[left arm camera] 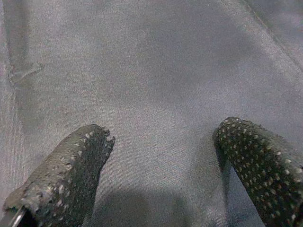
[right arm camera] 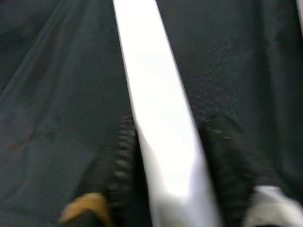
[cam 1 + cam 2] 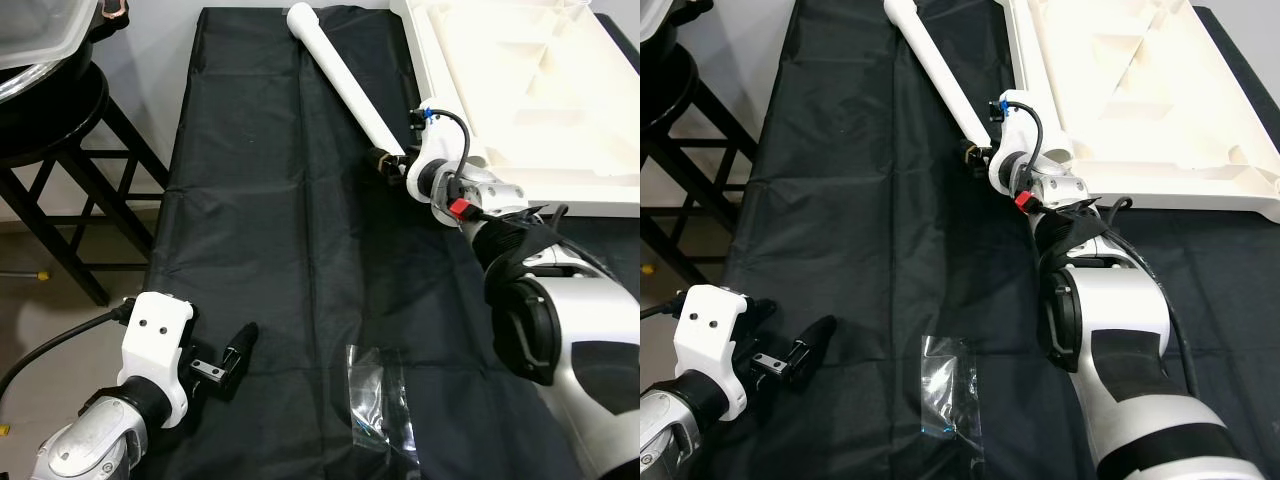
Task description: Building children table
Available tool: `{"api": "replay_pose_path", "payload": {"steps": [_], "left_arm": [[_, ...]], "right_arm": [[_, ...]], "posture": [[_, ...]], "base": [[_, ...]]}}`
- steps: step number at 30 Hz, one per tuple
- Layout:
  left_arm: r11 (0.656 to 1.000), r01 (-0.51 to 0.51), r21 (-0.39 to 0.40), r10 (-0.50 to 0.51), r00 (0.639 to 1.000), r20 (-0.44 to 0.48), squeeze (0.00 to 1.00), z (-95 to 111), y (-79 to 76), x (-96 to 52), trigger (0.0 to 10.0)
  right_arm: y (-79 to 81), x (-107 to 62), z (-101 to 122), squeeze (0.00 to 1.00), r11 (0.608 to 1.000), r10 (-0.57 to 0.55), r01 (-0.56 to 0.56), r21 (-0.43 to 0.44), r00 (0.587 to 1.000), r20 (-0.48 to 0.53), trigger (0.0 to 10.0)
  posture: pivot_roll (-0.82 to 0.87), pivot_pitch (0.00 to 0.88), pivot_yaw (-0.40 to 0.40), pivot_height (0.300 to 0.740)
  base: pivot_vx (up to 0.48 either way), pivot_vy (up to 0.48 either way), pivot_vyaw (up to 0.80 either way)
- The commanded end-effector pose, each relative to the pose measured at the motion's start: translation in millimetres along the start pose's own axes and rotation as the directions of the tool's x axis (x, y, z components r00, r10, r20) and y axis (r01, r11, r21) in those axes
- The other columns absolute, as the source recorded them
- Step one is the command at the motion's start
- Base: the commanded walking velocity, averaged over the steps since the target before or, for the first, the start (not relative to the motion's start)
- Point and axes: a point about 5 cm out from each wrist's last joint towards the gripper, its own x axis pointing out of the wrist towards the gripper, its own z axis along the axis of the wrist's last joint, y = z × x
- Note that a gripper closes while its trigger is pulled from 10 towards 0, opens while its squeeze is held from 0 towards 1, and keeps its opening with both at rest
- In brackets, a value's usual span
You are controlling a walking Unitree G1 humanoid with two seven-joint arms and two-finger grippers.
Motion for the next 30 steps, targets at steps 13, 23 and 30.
{"api": "replay_pose_path", "payload": {"steps": [13,23,30], "left_arm": [[0.999,-0.006,-0.037,0.004,0.998,-0.062,0.00,-10.9,-0.8,-1.7,10.0],[0.999,-0.008,-0.034,0.006,0.997,-0.072,0.00,-12.9,-1.3,-0.4,10.0],[0.999,-0.006,-0.035,0.003,0.998,-0.064,0.00,-12.8,-2.8,3.6,10.0]], "right_arm": [[-14.6,-2.6,-20.9,0.00,0.993,-0.059,0.049,-0.108,0.994,-0.091,0.0],[19.8,-6.0,56.2,0.00,0.918,0.036,0.094,-0.386,0.947,0.318,0.0],[36.6,-10.3,67.6,0.00,0.898,0.148,0.055,-0.436,0.896,0.418,0.0]], "posture": [[0.12,0.398,-0.070,0.740],[0.11,0.389,-0.065,0.740],[0.11,0.375,-0.067,0.740]], "base": [[0.000,0.000,0.00],[0.000,0.000,0.00],[0.000,0.000,0.00]]}}
